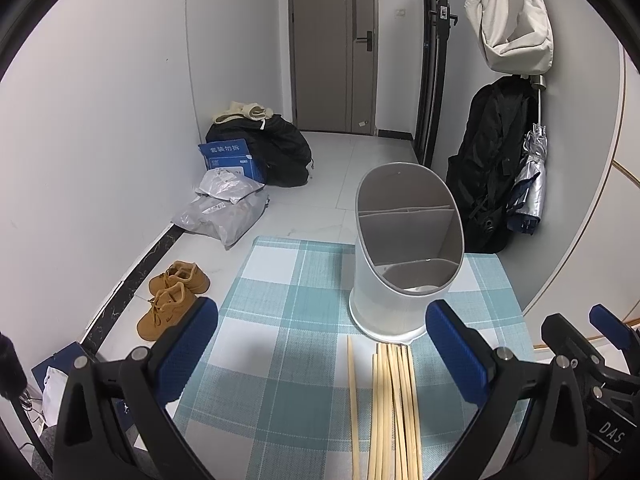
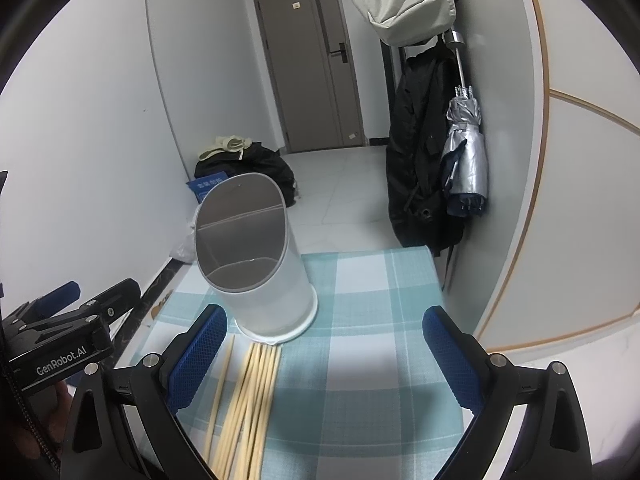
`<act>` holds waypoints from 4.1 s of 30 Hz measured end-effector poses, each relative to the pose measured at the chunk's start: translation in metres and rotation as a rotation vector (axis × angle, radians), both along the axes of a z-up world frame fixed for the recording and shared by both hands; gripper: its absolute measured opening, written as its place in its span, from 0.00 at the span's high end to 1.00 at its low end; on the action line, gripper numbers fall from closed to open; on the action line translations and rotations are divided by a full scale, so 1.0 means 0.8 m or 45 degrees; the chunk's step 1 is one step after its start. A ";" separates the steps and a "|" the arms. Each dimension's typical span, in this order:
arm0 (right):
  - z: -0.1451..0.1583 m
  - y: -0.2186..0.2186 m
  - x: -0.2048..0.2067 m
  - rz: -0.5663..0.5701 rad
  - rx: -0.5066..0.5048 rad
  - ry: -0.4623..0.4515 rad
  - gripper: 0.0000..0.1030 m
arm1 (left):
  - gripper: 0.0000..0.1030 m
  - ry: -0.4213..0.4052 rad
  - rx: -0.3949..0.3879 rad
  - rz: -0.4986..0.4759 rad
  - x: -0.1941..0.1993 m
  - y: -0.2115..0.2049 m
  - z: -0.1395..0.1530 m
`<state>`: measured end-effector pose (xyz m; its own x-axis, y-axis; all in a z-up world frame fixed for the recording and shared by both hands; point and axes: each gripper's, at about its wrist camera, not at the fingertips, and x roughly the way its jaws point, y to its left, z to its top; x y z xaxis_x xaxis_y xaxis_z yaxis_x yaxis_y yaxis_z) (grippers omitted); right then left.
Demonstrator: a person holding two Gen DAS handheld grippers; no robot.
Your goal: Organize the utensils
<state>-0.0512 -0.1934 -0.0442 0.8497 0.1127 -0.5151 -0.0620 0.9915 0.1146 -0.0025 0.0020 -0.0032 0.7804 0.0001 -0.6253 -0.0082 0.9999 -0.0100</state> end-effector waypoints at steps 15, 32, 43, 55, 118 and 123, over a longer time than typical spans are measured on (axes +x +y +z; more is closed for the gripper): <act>-0.013 0.015 0.017 0.095 0.017 0.093 0.04 | 0.01 0.050 0.024 0.037 0.005 0.009 -0.013; -0.151 0.082 0.120 0.265 -0.156 0.678 0.64 | 0.01 0.376 -0.161 0.159 0.069 0.084 -0.065; -0.156 0.087 0.098 0.280 -0.352 0.704 0.85 | 0.01 0.470 -0.225 0.225 0.073 0.103 -0.077; -0.149 0.088 0.128 0.244 -0.297 0.586 0.90 | 0.06 0.591 -0.239 0.095 0.076 0.091 -0.108; 0.007 0.035 -0.003 0.245 0.026 -0.200 0.97 | 0.98 0.114 -0.192 -0.324 0.015 0.011 0.011; 0.012 0.041 -0.004 0.261 0.025 -0.217 0.97 | 0.98 0.134 -0.203 -0.357 0.009 0.015 0.024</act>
